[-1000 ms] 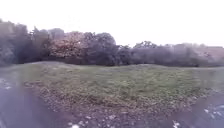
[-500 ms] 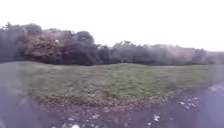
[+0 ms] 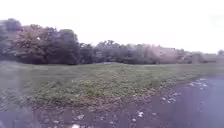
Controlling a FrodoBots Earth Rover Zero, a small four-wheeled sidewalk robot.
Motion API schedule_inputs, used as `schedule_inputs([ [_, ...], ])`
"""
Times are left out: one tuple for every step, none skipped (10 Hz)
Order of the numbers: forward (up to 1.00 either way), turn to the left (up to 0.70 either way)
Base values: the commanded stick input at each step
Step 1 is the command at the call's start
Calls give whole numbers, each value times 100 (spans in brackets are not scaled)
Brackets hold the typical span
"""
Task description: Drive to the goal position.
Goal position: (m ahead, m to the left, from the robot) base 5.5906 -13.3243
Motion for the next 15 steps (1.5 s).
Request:
schedule_inputs([
  [0, -60],
  [0, -60],
  [0, -60],
  [0, -60],
  [0, -60],
  [0, -60],
  [0, -60],
  [0, -60],
  [0, -60],
  [0, -60],
  [0, -60],
  [0, -60],
  [0, -60],
  [0, -60],
  [0, -60],
])
